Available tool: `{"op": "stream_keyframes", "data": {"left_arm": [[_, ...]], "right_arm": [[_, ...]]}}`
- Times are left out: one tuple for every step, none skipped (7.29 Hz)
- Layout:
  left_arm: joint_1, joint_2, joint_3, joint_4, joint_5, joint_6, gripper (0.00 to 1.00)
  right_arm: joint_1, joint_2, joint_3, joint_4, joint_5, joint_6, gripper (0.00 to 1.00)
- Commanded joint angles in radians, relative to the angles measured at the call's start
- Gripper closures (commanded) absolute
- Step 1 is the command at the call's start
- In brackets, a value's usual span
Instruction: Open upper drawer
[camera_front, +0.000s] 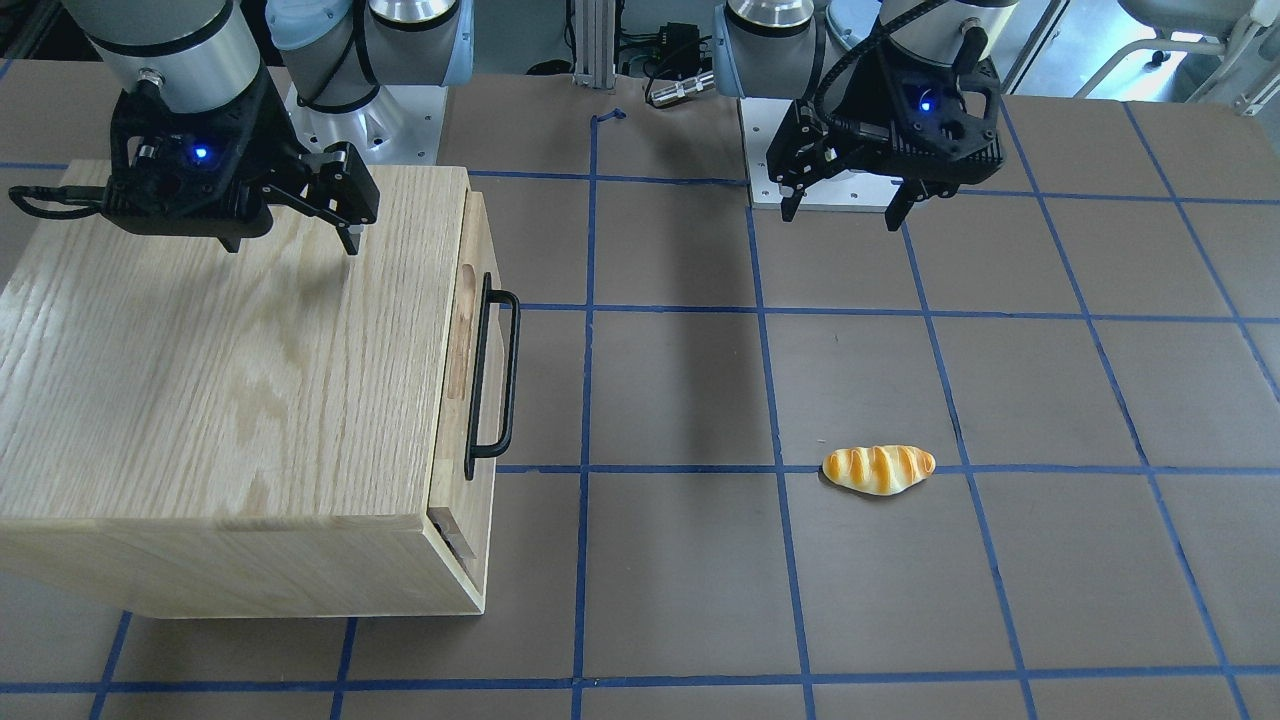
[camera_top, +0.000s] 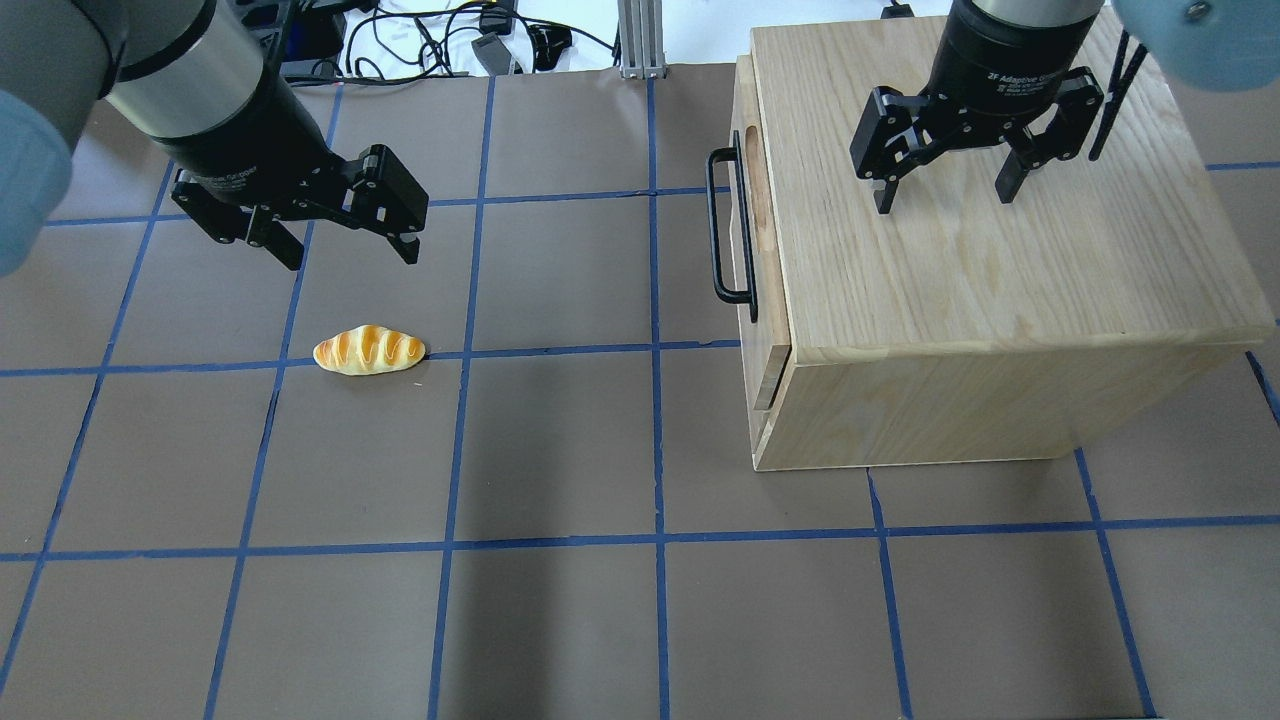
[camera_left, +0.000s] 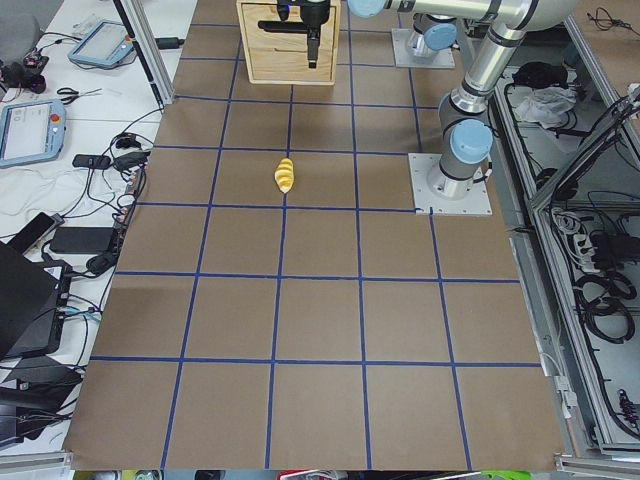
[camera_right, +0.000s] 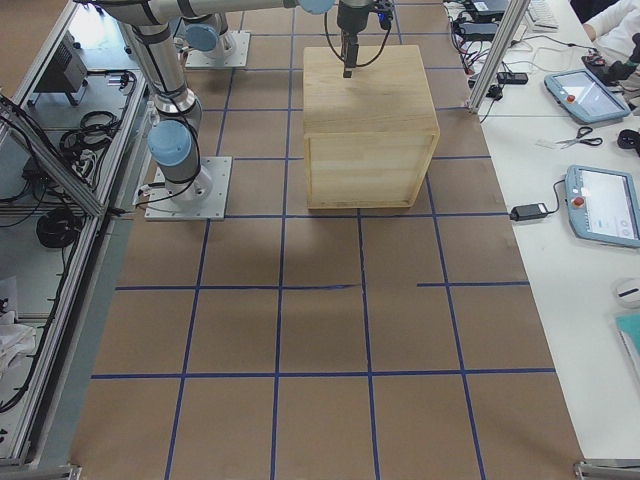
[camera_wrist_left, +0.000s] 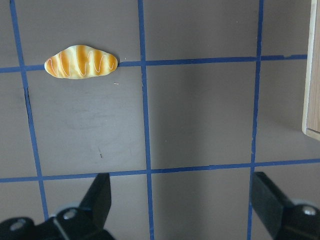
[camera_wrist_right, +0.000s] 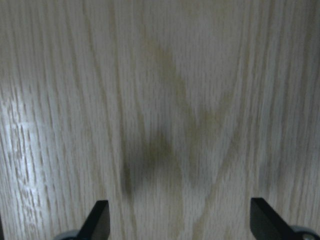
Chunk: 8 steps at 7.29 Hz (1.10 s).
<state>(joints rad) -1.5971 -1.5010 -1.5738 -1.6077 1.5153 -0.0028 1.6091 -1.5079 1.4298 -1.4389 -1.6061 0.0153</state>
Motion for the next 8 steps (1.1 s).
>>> {"op": "stream_keyframes", "data": {"left_arm": [[-0.001, -0.001, 0.000, 0.000, -0.001, 0.000, 0.00], [-0.001, 0.001, 0.000, 0.000, -0.001, 0.000, 0.00], [-0.001, 0.001, -0.002, 0.000, 0.000, 0.000, 0.00], [-0.003, 0.004, -0.002, 0.000, -0.003, 0.000, 0.00], [-0.003, 0.007, -0.002, 0.000, -0.001, 0.000, 0.00], [-0.001, 0.013, -0.003, -0.004, 0.003, 0.000, 0.00], [-0.001, 0.013, -0.005, -0.003, 0.002, 0.000, 0.00], [0.000, 0.013, -0.006, -0.005, 0.000, 0.000, 0.00]], "right_arm": [[0.000, 0.000, 0.001, 0.000, 0.000, 0.000, 0.00], [0.000, 0.000, 0.000, 0.000, 0.000, 0.000, 0.00], [0.000, 0.000, 0.000, 0.000, 0.000, 0.000, 0.00], [0.000, 0.000, 0.000, 0.000, 0.000, 0.000, 0.00], [0.000, 0.000, 0.001, 0.000, 0.000, 0.000, 0.00], [0.000, 0.000, 0.001, 0.000, 0.000, 0.000, 0.00], [0.000, 0.000, 0.000, 0.000, 0.000, 0.000, 0.00], [0.000, 0.000, 0.000, 0.000, 0.000, 0.000, 0.00]]}}
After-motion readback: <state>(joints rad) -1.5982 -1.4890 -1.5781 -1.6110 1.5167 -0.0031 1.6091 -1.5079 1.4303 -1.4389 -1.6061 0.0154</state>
